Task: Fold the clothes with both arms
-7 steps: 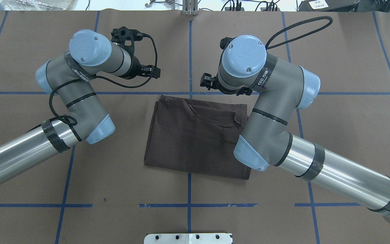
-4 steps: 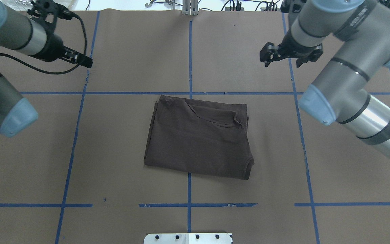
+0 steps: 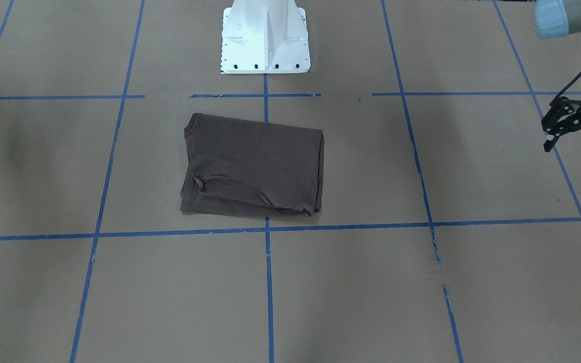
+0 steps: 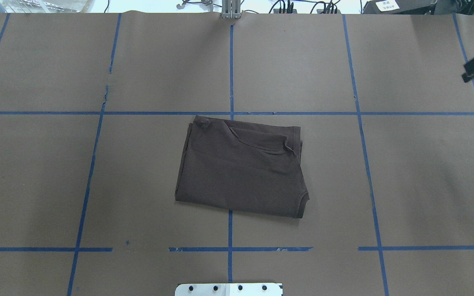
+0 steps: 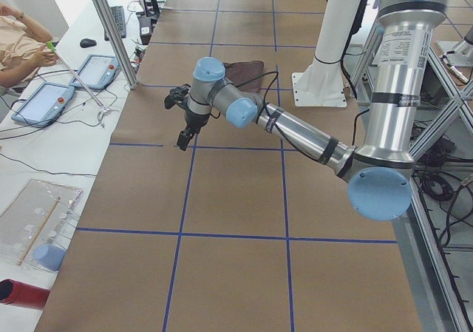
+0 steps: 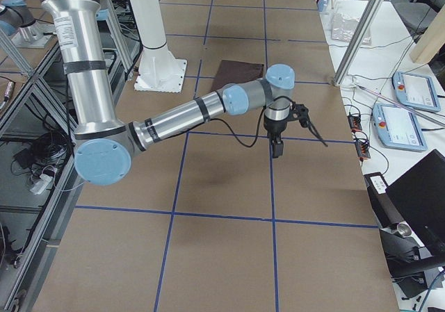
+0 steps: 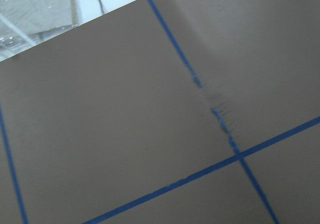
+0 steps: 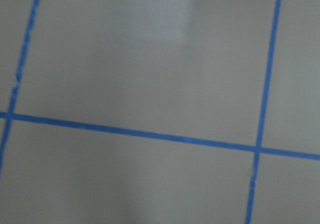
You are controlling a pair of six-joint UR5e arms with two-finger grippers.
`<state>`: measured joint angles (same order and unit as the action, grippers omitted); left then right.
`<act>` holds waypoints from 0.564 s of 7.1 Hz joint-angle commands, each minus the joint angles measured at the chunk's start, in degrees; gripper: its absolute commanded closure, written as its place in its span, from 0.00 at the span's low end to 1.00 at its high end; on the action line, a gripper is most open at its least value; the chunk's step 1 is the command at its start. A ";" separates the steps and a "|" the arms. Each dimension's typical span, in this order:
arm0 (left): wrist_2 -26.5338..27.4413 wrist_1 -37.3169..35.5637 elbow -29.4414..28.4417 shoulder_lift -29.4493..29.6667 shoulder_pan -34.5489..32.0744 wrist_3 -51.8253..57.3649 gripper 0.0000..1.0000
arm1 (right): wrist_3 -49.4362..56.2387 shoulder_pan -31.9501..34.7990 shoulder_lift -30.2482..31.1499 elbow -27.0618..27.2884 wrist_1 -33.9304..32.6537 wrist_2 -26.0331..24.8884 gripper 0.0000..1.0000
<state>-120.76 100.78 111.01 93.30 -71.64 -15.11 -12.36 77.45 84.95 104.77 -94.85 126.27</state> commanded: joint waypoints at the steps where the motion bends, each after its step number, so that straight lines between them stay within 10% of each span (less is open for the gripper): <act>1: -0.96 0.37 -3.34 -2.50 -6.71 1.12 0.00 | 1.73 2.71 10.56 -0.88 5.10 -0.23 0.00; 4: -10.18 0.03 -9.10 -9.43 -15.69 17.41 0.00 | 2.69 8.41 14.26 -2.12 4.77 3.89 0.00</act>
<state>-127.70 100.94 105.69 87.00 -83.35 -5.65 -9.97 84.33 97.58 102.71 -89.95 128.95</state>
